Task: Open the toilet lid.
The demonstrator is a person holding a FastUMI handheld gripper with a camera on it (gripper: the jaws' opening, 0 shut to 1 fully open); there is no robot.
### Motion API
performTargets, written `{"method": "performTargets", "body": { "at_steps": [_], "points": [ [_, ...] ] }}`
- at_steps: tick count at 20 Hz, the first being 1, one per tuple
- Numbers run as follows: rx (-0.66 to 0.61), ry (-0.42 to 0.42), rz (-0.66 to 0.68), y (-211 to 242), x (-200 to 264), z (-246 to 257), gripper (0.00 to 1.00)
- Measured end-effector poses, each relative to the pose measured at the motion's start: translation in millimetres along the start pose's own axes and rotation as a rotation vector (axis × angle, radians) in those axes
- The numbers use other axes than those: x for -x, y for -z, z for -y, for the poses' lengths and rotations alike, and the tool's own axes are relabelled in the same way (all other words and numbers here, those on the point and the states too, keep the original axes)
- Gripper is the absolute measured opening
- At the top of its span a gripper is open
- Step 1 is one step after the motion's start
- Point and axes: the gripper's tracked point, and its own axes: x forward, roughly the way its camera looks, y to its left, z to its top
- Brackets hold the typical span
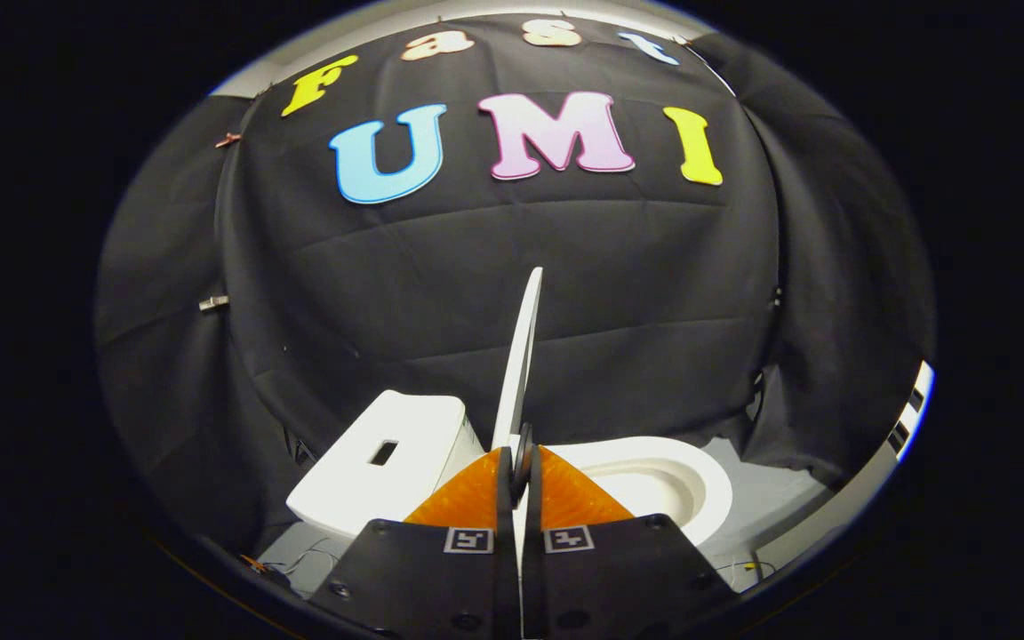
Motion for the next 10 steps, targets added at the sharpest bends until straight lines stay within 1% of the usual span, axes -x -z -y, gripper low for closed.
{"method": "performTargets", "body": {
  "at_steps": [4,8,10],
  "points": [
    [0.035,0.018,0.005,1,-3,-28,0.06],
    [0.092,0.009,0.017,4,-4,-61,0.06],
    [0.104,0.022,0.021,7,-7,-74,0.06]
  ]
}}
